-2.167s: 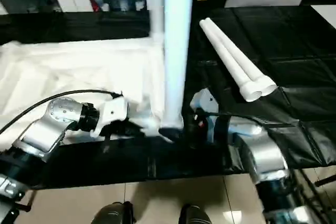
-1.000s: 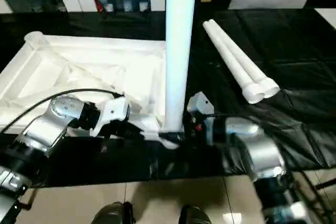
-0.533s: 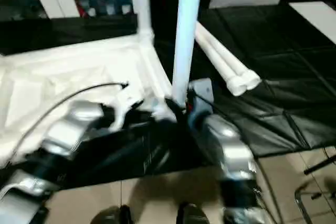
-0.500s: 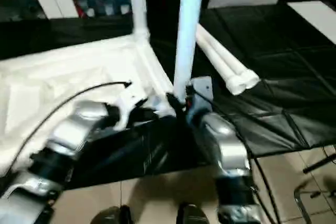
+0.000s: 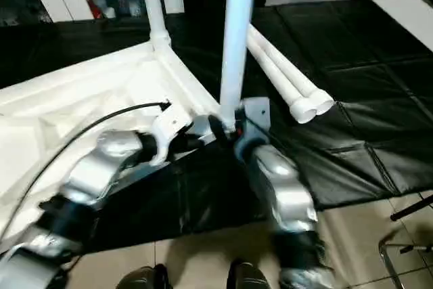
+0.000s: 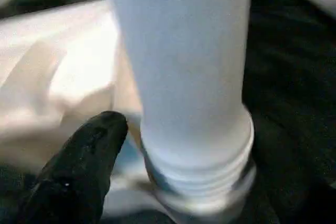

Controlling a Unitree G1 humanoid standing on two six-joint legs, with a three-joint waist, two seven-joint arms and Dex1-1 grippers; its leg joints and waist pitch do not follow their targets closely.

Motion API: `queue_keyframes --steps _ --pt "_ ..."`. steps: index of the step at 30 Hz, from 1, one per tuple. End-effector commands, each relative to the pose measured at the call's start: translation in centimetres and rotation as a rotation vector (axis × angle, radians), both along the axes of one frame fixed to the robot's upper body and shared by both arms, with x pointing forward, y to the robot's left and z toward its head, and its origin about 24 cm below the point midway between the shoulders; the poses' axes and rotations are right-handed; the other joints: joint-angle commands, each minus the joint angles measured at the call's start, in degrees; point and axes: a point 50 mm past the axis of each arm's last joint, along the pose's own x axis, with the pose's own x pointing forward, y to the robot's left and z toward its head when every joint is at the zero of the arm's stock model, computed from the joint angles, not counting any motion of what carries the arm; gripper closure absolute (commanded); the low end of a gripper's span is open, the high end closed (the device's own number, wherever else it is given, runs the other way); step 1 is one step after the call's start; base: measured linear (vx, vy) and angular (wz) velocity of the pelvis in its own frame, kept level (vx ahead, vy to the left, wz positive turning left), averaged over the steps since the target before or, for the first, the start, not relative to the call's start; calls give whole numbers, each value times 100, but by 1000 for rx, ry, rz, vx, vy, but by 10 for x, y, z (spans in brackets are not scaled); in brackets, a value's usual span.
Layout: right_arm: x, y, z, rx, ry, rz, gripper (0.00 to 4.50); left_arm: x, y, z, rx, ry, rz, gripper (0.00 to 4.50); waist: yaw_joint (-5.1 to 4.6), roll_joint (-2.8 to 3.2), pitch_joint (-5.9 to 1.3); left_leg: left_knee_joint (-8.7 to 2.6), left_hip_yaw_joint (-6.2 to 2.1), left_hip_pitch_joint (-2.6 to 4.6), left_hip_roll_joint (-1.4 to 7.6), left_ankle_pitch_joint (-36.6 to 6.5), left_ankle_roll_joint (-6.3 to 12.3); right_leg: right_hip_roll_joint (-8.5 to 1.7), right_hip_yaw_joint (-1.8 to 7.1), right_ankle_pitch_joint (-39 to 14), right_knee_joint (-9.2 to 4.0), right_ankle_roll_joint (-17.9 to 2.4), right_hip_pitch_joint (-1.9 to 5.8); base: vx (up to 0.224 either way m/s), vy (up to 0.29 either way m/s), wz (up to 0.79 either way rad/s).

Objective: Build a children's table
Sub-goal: Rotate leg to tighten

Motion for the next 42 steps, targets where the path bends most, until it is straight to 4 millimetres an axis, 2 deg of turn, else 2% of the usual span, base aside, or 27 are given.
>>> queue_keyframes --steps 1,3,6,8,9,10,12,14,15,16,19,21,22,27,28,31,35,41,42 --pt "-11 13 0 -6 -19 217 7 -7 -1 0 8 -18 -114 450 61 -26 -482 -265 -66 -28 221 -507 631 -384 275 -464 -218 -1273 404 53 -29 0" --pt "-15 -2 4 -58 -55 310 7 -11 9 -3 40 -12 -170 450 69 -17 -481 -223 -39 -19 212 -412 791 -364 279 -118 -178 -1407 398 0 0 0" --pt "-18 -17 7 -118 -68 401 7 -14 17 -5 84 -9 -249 450 80 -46 -478 -207 -36 -35 217 -442 884 -377 283 -151 -164 -1480 411 0 0 0" --pt "-17 -22 8 -133 -69 440 7 -16 19 -5 97 -2 -283 450 103 -16 -456 -214 -45 -16 241 -578 834 -369 270 -556 -184 -1468 380 0 0 0" --pt "-17 -24 10 -141 -70 464 7 -17 20 -5 101 2 -303 450 107 -40 -455 -221 -39 -3 253 -690 784 -367 271 -792 -205 -1441 371 -50 11 -1" --pt "-15 -29 14 -167 -73 570 7 -20 22 -3 113 17 -381 450 124 -28 -449 -230 -52 13 261 -832 736 -374 265 -1030 -210 -1430 365 0 0 0" --pt "-15 -29 15 -172 -74 594 7 -21 22 -3 115 19 -396 450 134 -24 -440 -229 -40 22 274 -923 706 -371 274 -1148 -224 -1395 344 0 0 0" --pt "-15 -29 15 -183 -70 664 7 -22 23 -3 131 21 -435 450 161 -45 -438 -226 -42 27 278 -995 691 -384 275 -1271 -233 -1358 325 0 0 0" --pt "-15 -29 15 -186 -69 681 23 -22 24 -3 134 20 -444 450 172 -74 -440 -226 -31 28 283 -978 686 -383 282 -1282 -234 -1351 318 0 0 0" --pt "-15 -29 15 -180 -66 701 23 -22 25 -3 138 21 -464 450 200 -64 -446 -219 -34 35 283 -930 701 -382 284 -1254 -224 -1365 311 0 0 0" --pt "-12 -28 17 -153 -57 748 51 -22 28 -3 156 23 -502 450 236 -60 -472 -202 -39 9 283 -766 723 -379 271 -1040 -181 -1418 325 0 0 0" --pt "-12 -27 17 -150 -51 766 60 -22 29 -2 162 24 -507 450 244 -68 -473 -195 -37 1 279 -782 724 -384 269 -1075 -180 -1405 332 0 0 0" --pt "-12 -27 16 -147 -44 785 79 -21 30 -2 166 24 -511 450 260 -106 -468 -193 -34 -2 277 -746 739 -394 274 -1107 -176 -1383 334 0 0 0" --pt "-14 -25 11 -112 -4 840 109 -20 33 -1 171 25 -527 450 295 -99 -481 -182 -32 -11 278 -630 760 -387 268 -1061 -161 -1369 330 0 0 0" --pt "-13 -25 10 -106 0 847 131 -20 33 -1 171 24 -531 450 297 -109 -474 -181 -28 -11 275 -599 774 -383 267 -1017 -159 -1381 320 0 0 0" --pt "-13 -24 8 -91 8 859 141 -20 33 -1 170 24 -537 450 299 -87 -472 -178 -29 -11 273 -636 771 -383 261 -1056 -164 -1402 320 0 0 0" --pt "-11 -22 8 -76 12 865 183 -20 33 -1 167 27 -541 450 299 -99 -469 -179 -32 -12 274 -642 759 -387 263 -1089 -163 -1390 328 0 0 0" --pt "-17 -18 3 -63 31 899 192 -21 33 -4 161 33 -537 450 302 -94 -461 -183 -31 -6 277 -644 753 -380 261 -1112 -165 -1380 316 0 0 0" --pt "-18 -18 2 -60 34 904 193 -20 33 -4 160 33 -533 450 300 -85 -435 -188 -31 -13 274 -684 754 -375 263 -1142 -177 -1372 305 0 0 0"
